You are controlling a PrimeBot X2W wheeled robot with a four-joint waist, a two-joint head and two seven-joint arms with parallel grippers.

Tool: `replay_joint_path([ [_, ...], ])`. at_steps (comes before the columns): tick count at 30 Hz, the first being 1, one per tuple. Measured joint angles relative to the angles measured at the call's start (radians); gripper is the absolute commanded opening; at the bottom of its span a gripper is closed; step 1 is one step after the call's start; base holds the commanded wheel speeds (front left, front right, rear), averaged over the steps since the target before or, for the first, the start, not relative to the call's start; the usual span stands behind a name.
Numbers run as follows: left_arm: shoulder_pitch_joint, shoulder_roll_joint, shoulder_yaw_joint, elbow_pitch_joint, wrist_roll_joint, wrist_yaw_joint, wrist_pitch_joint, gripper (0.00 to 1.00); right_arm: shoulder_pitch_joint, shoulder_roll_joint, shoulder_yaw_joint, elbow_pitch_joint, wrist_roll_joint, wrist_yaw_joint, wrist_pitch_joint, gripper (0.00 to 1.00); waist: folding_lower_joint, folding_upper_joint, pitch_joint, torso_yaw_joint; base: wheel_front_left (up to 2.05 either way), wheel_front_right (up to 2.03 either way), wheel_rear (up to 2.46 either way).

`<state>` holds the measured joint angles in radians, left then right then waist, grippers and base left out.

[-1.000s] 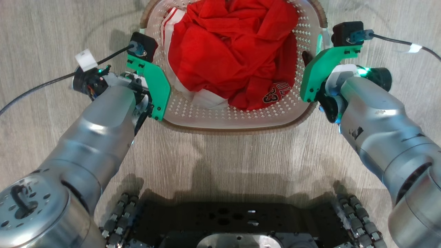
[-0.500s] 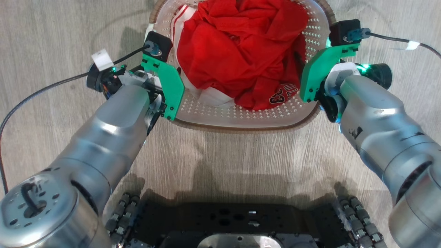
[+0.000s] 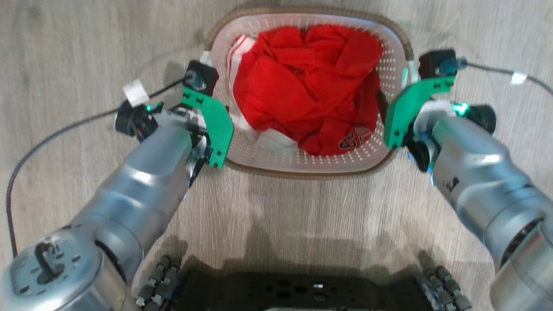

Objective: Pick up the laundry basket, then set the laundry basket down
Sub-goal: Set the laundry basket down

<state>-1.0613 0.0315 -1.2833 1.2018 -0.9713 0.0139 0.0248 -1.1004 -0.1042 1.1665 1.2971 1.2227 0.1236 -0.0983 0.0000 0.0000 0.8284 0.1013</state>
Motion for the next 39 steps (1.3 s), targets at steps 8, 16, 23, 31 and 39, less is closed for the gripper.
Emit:
replay_joint_path([
  [8,0.094,-0.001,-0.001,-0.031,-0.016,0.041,-0.091,1.00,0.118,-0.001,-0.040,0.001,0.009,0.000,-0.025,1.00,-0.0001,0.0001,-0.147,0.013,0.00,0.00,0.00],
  [16,0.228,0.000,-0.001,-0.031,-0.005,0.044,-0.177,1.00,0.228,0.004,-0.057,-0.003,0.009,0.000,-0.104,1.00,-0.0001,0.0002,-0.315,0.022,0.00,0.00,0.00],
  [23,0.385,0.000,0.057,0.009,-0.083,0.003,-0.260,1.00,0.401,0.007,-0.102,-0.105,0.047,0.000,-0.144,1.00,-0.0002,0.0002,-0.549,0.008,0.00,0.00,0.00],
  [31,0.449,0.044,0.229,-0.132,-0.007,0.040,-0.273,1.00,0.486,-0.043,-0.273,-0.225,-0.049,0.000,-0.150,1.00,-0.0002,0.0002,-0.743,-0.019,0.00,0.00,0.00],
  [39,0.632,0.134,0.620,-0.533,0.288,0.101,-0.274,1.00,0.565,-0.062,-0.570,-0.423,-0.306,0.000,-0.150,1.00,-0.0001,0.0001,-0.835,-0.053,0.00,0.00,0.00],
])
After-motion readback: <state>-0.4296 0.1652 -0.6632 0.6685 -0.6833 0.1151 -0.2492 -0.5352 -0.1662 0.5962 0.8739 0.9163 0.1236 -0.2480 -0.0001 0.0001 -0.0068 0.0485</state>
